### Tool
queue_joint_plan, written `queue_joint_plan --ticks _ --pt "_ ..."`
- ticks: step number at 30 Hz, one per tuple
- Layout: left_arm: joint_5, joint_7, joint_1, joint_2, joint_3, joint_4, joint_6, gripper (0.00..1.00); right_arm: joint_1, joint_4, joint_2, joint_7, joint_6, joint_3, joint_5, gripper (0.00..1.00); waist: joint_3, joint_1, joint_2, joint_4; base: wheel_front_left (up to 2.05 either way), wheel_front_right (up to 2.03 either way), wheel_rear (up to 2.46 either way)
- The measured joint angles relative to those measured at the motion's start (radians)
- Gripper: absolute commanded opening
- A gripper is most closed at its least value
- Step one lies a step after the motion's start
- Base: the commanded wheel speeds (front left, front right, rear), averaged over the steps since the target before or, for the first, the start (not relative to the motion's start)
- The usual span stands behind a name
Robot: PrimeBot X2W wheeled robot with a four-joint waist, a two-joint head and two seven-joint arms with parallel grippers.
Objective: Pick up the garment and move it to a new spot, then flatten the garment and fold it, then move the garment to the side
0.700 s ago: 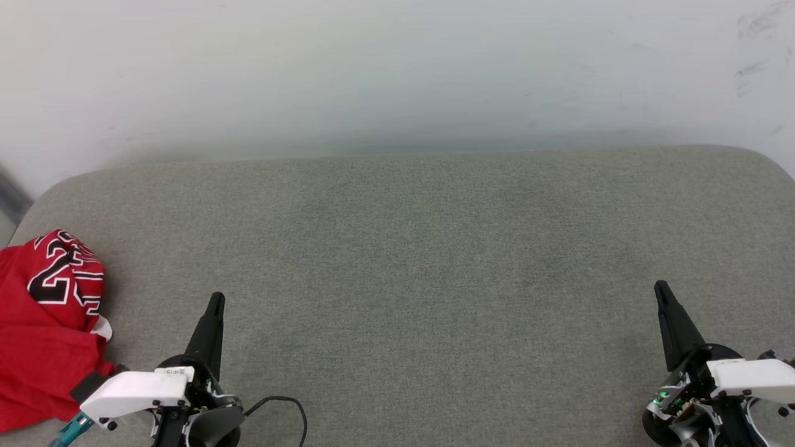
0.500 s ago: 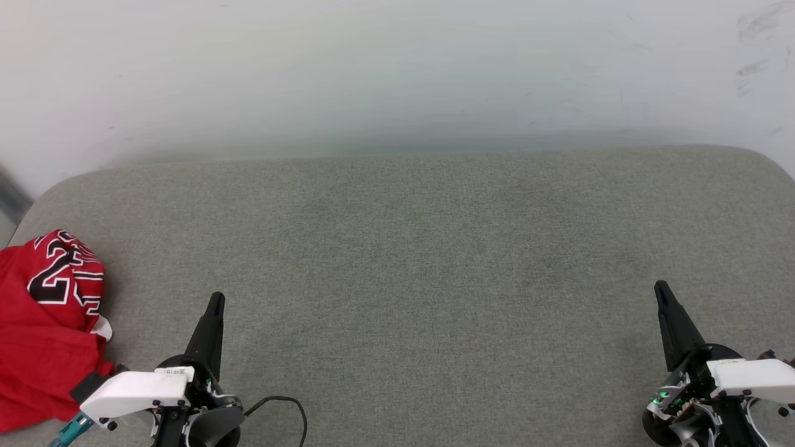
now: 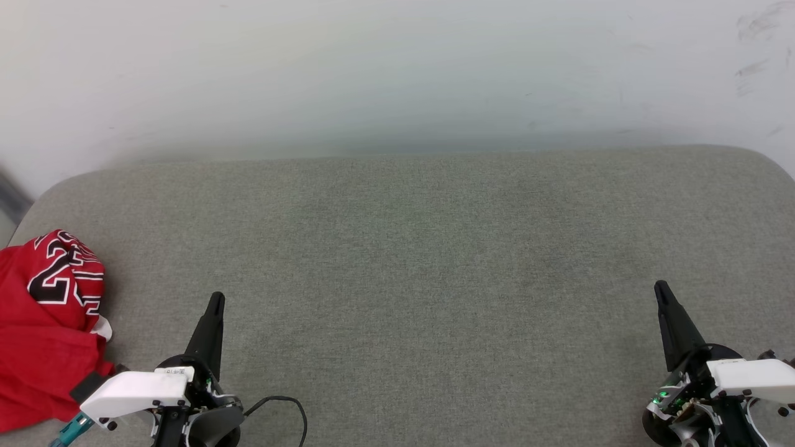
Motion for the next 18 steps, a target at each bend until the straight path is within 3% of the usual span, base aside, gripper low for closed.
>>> queue_joint_plan --ticks 7,8,18 --pt "0.0 0.0 0.0 0.0 -0.001 0.0 0.0 0.0 0.0 0.0 0.0 0.0 0.0 0.0 0.0 0.0 0.0 0.0 0.0 0.0 0.0 0.0 0.0" --pt "0.0 0.0 0.001 0.0 -0.001 0.003 0.0 1.0 0.002 0.003 0.0 0.0 0.0 0.0 0.0 1.0 0.0 0.0 0.0 0.0 0.0 0.0 0.0" --pt "0.002 -0.035 0.029 -0.003 -0.047 0.006 0.0 1.0 0.035 -0.002 0.001 -0.034 0.0 0.016 -0.005 1.0 0.001 0.0 0.0 0.0 0.0 0.0 0.0"
